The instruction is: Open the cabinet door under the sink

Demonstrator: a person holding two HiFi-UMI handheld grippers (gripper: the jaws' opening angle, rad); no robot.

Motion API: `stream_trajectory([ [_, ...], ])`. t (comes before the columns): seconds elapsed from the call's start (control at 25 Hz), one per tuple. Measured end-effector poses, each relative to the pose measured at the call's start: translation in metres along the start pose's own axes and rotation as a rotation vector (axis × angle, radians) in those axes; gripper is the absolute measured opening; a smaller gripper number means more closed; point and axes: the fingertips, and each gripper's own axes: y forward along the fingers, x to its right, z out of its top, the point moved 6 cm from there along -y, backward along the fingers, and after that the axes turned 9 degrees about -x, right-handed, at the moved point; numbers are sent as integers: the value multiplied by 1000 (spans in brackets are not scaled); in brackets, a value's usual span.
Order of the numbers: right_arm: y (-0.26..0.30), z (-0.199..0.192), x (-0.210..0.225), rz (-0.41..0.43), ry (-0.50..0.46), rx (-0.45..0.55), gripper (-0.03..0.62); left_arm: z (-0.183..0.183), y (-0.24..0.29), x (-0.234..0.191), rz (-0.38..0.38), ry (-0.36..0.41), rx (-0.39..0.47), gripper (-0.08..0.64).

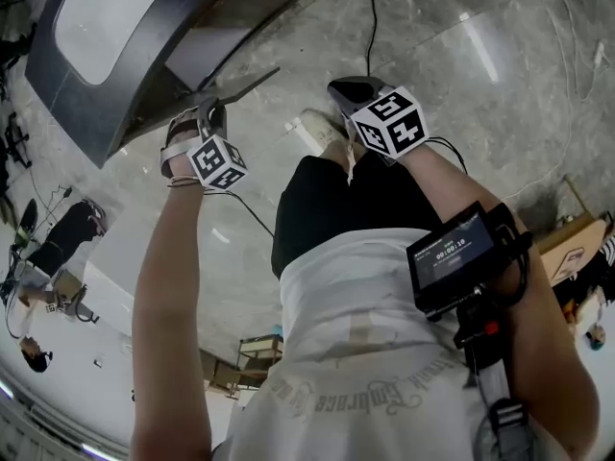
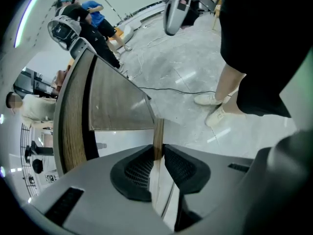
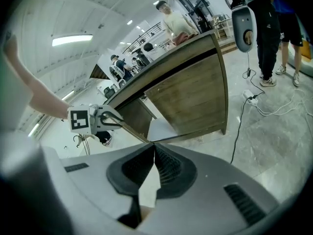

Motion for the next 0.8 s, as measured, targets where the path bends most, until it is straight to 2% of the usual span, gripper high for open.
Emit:
stream_trajectory([
  [0.24,-14,4,2,2,2,-1,14,-2,-12,43,-45,76,-15,77],
  [0.48,-33,-2,-2,3,-17,-8,14,5,-31,69,-99,60,-2,83],
  [0.6,-31,-8,-12,7,-33,-18,14,-1,-37,87,-124,103,27,83],
  [0.8,-30,-24,-27,-8,-41,-48,14,-5,-38,113,-116,195,60,86],
])
